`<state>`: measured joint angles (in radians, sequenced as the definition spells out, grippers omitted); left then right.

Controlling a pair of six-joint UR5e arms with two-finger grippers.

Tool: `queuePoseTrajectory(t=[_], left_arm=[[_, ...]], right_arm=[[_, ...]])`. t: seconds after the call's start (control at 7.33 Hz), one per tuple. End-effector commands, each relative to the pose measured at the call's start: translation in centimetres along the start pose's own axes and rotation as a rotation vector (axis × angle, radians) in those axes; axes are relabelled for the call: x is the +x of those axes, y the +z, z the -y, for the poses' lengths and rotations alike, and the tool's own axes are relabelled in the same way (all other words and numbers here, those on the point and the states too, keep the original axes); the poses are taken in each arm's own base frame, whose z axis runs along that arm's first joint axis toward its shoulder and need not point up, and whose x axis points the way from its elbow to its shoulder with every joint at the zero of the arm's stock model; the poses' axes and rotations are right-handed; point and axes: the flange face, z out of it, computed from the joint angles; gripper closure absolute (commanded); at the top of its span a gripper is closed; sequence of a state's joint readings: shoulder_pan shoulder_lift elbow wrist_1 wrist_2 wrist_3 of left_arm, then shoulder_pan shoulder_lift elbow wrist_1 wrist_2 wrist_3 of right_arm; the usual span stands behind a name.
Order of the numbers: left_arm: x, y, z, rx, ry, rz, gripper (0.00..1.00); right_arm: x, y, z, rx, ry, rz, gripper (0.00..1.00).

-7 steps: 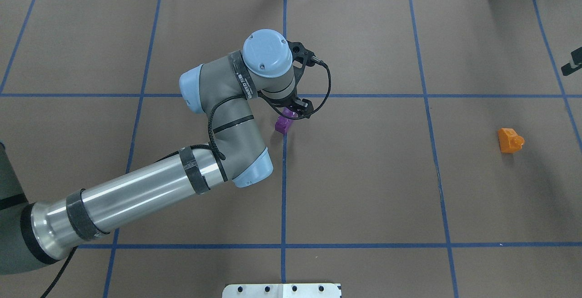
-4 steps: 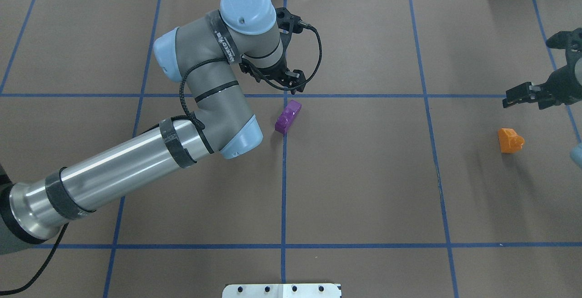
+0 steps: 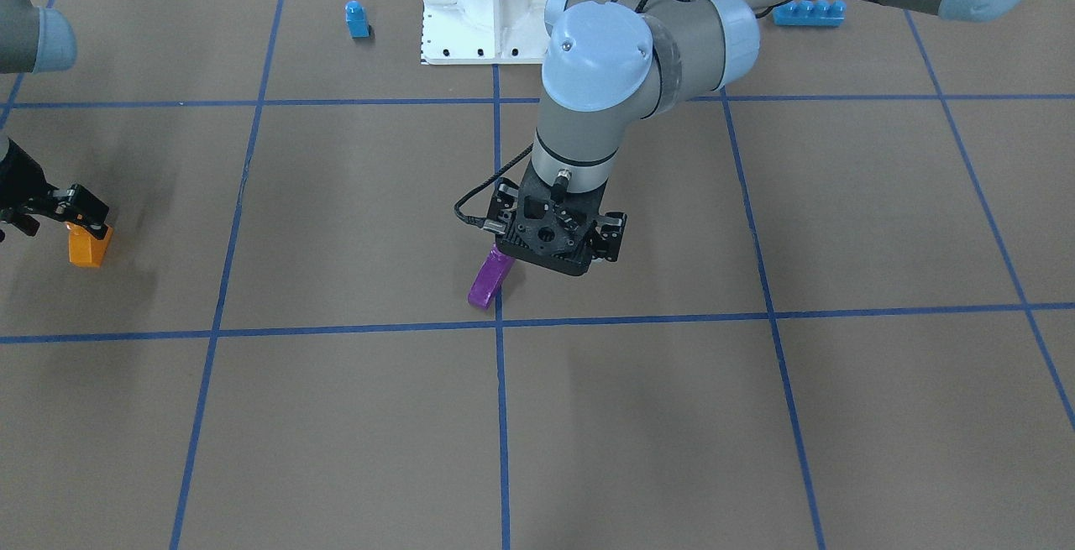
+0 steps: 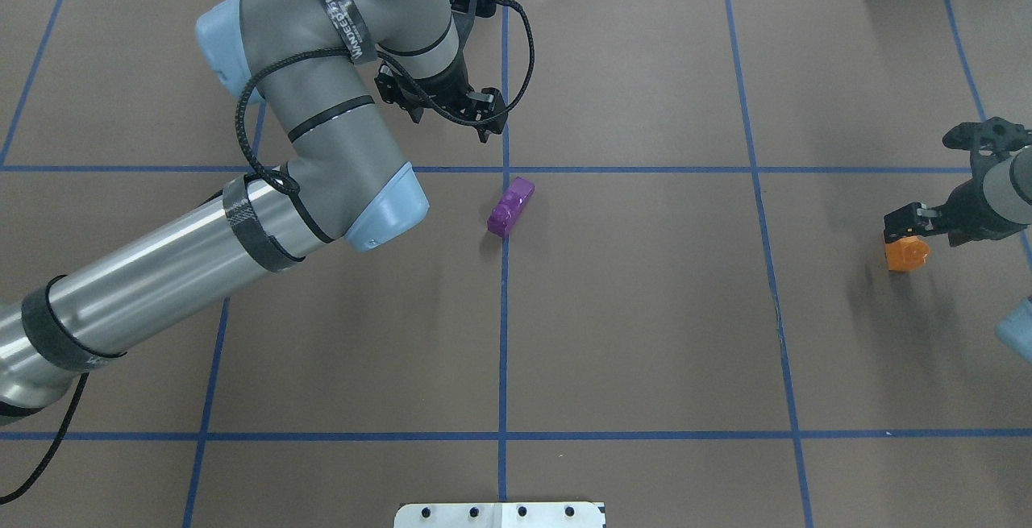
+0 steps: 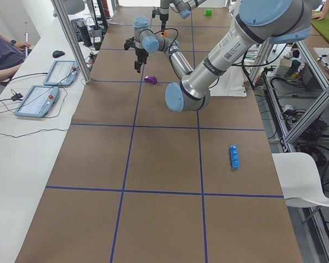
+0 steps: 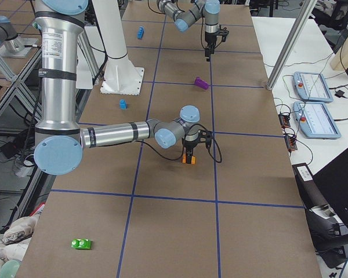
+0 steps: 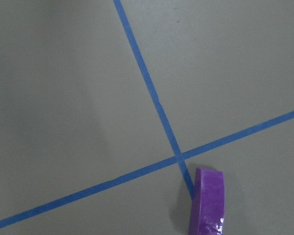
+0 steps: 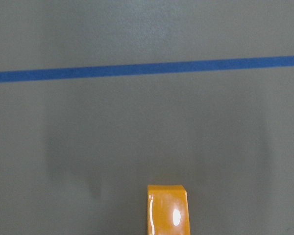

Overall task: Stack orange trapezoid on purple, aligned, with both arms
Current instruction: 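Grasp the orange trapezoid block with the right gripper while left gripper withdraws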

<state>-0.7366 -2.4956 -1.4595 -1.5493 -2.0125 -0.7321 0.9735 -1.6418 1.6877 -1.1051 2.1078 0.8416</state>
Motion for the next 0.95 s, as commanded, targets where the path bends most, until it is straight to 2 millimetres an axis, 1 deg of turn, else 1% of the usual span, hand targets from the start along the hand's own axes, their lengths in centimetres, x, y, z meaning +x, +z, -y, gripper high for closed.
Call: queuePoseTrajectory(t=[0.0,0.14,0.27,0.41,0.68,0.82], left_arm=[[-0.8,0.1,-0.3,0.000,-0.005,0.007,0.00],[-1.3,0.0,-0.8,0.003,-0.004,0.006,0.00],[-1.4,0.2,-1.0,0.003,-0.004,0.009,0.00],[-1.6,0.2,-1.0,0.004,-0.005,0.011,0.00],[-1.7,0.3,-1.0,0.004,-0.006,0.013,0.00],[-1.9,0.6,-1.2,-0.001,-0.007,0.015,0.00]], right_arm=[[0.6,1.4,-0.3,-0.014,-0.010,0.000,0.01],[0.5,1.4,-0.4,-0.018,-0.011,0.004,0.08],[0.4,1.7,-0.7,-0.043,-0.009,0.017,0.20],[0.4,1.9,-0.8,-0.049,-0.008,0.016,0.22],[-0.1,2.2,-1.0,-0.059,-0.010,0.015,0.25],[-0.3,2.3,-0.8,-0.059,-0.009,0.016,0.45]])
